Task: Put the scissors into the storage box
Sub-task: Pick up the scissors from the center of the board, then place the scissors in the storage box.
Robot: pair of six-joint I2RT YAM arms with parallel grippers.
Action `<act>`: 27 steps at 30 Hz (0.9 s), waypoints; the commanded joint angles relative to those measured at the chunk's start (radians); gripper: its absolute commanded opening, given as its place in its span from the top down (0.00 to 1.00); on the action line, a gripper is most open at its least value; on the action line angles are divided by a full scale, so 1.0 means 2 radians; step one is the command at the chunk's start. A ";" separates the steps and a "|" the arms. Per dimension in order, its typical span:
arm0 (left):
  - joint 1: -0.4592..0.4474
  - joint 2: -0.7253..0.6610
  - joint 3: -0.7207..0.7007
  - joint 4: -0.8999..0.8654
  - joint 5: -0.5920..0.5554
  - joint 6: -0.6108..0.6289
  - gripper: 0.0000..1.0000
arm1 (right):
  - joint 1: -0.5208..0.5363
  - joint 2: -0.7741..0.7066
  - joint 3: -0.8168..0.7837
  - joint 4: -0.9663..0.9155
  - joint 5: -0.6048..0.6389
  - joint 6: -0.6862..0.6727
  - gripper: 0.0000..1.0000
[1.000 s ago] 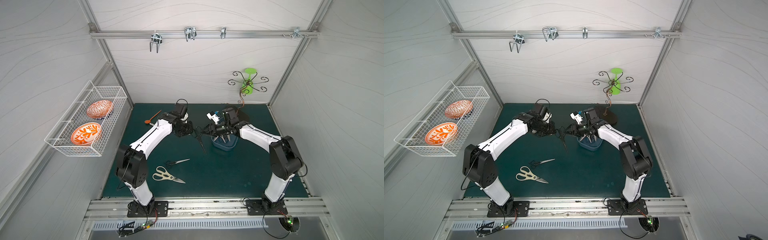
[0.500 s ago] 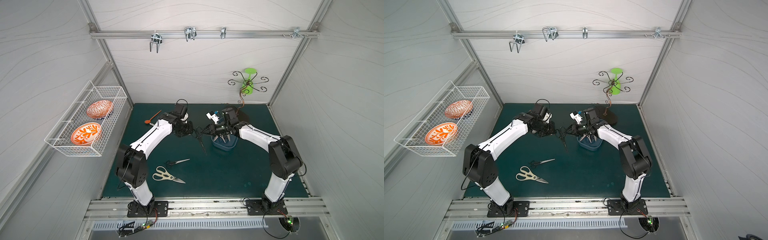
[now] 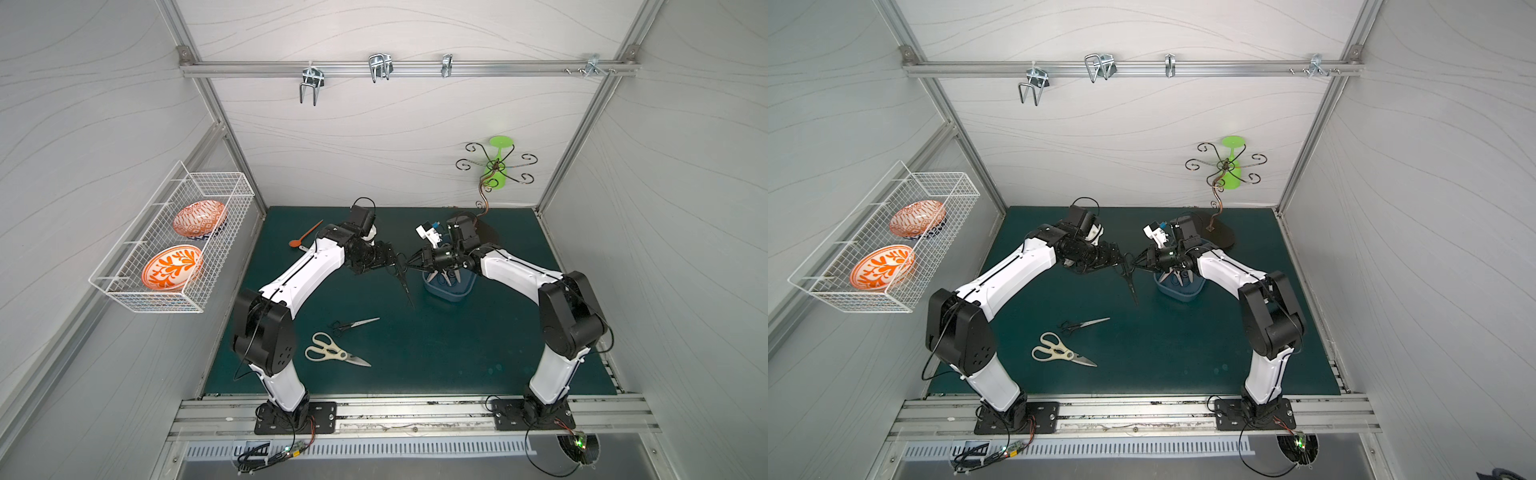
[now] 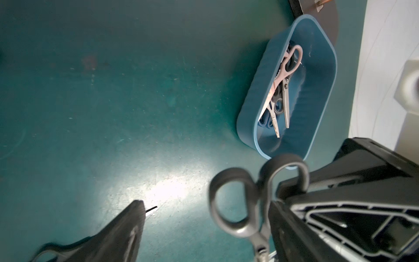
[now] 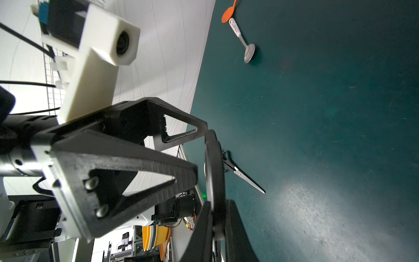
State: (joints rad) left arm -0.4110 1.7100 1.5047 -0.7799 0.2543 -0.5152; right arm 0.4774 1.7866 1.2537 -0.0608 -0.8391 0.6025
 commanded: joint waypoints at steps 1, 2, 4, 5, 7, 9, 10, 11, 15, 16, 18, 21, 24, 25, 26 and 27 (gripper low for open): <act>0.024 -0.015 0.011 -0.003 -0.024 -0.002 0.10 | -0.048 -0.035 -0.014 -0.011 0.016 -0.007 0.99; 0.034 -0.019 0.001 0.002 -0.021 -0.009 0.10 | -0.062 -0.040 -0.019 -0.013 0.022 -0.008 0.99; 0.058 -0.030 -0.030 0.020 -0.006 -0.026 0.11 | -0.094 -0.048 -0.030 -0.018 0.042 -0.005 0.99; 0.066 -0.035 -0.045 0.026 -0.006 -0.032 0.12 | -0.108 -0.050 -0.035 -0.018 0.050 -0.004 0.99; 0.075 -0.047 -0.076 0.033 -0.019 -0.036 0.13 | -0.137 -0.052 -0.046 -0.010 0.069 0.005 0.99; 0.075 -0.062 -0.102 0.036 -0.055 -0.035 0.13 | -0.157 -0.051 -0.052 0.005 0.086 0.019 0.99; 0.076 -0.073 -0.119 0.040 -0.068 -0.038 0.13 | -0.163 -0.048 -0.053 0.008 0.102 0.024 0.99; 0.076 -0.081 -0.132 0.045 -0.077 -0.042 0.13 | -0.167 -0.044 -0.052 0.010 0.114 0.027 0.99; 0.086 -0.114 -0.187 0.061 -0.088 -0.069 0.13 | -0.170 -0.024 -0.056 0.021 0.179 0.049 0.99; 0.089 -0.120 -0.195 0.063 -0.090 -0.074 0.13 | -0.170 -0.015 -0.057 0.028 0.184 0.056 1.00; 0.096 -0.128 -0.206 0.063 -0.093 -0.081 0.13 | -0.169 -0.002 -0.056 0.039 0.186 0.063 0.99; 0.107 -0.135 -0.216 0.065 -0.089 -0.091 0.13 | -0.169 0.020 -0.054 0.050 0.189 0.067 0.99; 0.117 -0.133 -0.219 0.065 -0.080 -0.098 0.13 | -0.169 0.038 -0.047 0.054 0.188 0.063 0.99; 0.120 -0.133 -0.220 0.064 -0.076 -0.101 0.13 | -0.169 0.044 -0.047 0.057 0.186 0.062 0.98; 0.122 -0.132 -0.222 0.064 -0.075 -0.103 0.13 | -0.169 0.048 -0.046 0.057 0.186 0.061 0.98; 0.125 -0.131 -0.224 0.064 -0.074 -0.106 0.13 | -0.169 0.052 -0.043 0.055 0.187 0.060 0.97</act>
State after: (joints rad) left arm -0.1749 1.4574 1.0576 -0.6754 0.0986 -0.6971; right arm 0.1333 1.8732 1.1465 0.0162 -0.4706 0.7166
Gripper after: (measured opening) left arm 0.871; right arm 0.110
